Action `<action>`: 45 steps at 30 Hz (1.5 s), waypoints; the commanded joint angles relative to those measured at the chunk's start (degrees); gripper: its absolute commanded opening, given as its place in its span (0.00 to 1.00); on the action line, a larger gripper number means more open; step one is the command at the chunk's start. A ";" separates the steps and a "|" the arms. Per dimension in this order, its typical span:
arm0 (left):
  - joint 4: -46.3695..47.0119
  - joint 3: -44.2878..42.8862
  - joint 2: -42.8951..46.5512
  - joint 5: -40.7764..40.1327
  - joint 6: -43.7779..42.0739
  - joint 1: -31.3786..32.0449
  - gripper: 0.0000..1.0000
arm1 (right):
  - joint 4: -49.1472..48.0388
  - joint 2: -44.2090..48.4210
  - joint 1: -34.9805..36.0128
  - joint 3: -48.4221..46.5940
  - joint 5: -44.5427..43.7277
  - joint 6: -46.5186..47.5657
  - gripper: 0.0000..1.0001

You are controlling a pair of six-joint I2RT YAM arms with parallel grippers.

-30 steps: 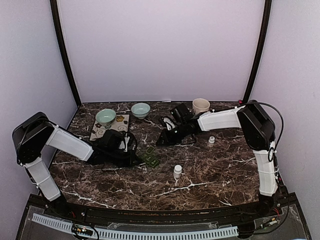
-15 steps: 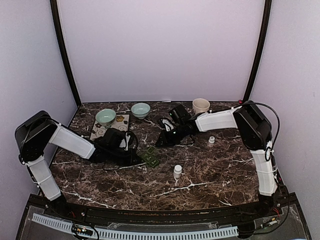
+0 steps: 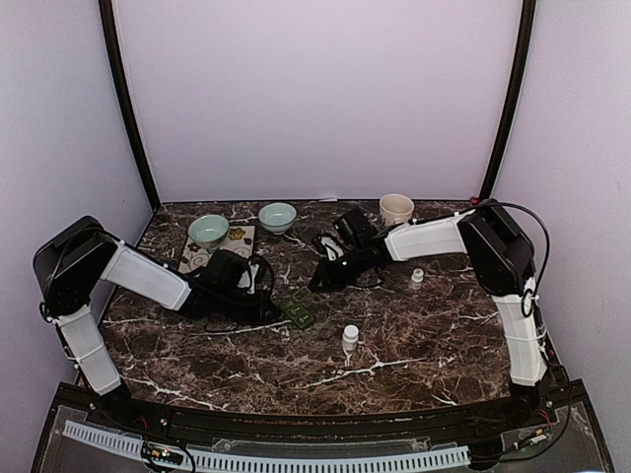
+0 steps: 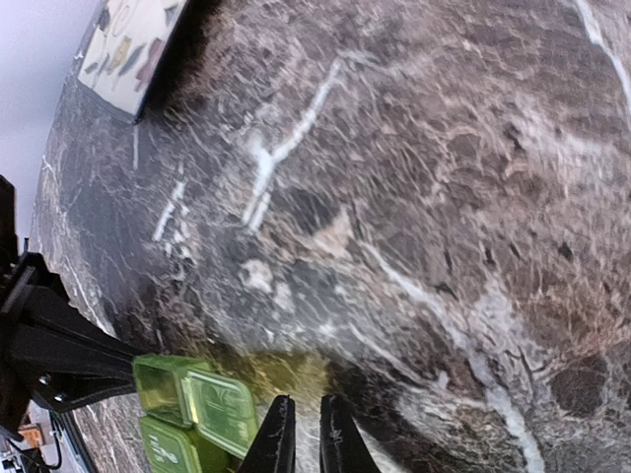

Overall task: Sort the pills into containers
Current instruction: Move the pill container to the center of the board, then close the lid of the pill container on the pill container.

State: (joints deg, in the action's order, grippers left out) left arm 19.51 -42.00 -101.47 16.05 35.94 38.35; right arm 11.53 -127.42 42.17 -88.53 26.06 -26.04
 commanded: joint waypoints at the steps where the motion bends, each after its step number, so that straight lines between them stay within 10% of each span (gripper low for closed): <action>1: -1.44 -0.72 0.11 0.73 -1.19 -0.54 0.00 | -2.92 1.64 0.01 2.31 -1.04 -0.82 0.10; 45: -0.79 -1.07 -0.48 1.26 -1.32 -0.64 0.00 | -4.87 1.93 2.28 3.05 9.13 -1.97 0.22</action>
State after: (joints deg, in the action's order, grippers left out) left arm 19.53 -42.09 -101.65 16.91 35.53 38.09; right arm 9.45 -127.07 43.77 -86.19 32.53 -26.96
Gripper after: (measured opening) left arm 0.022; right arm 0.188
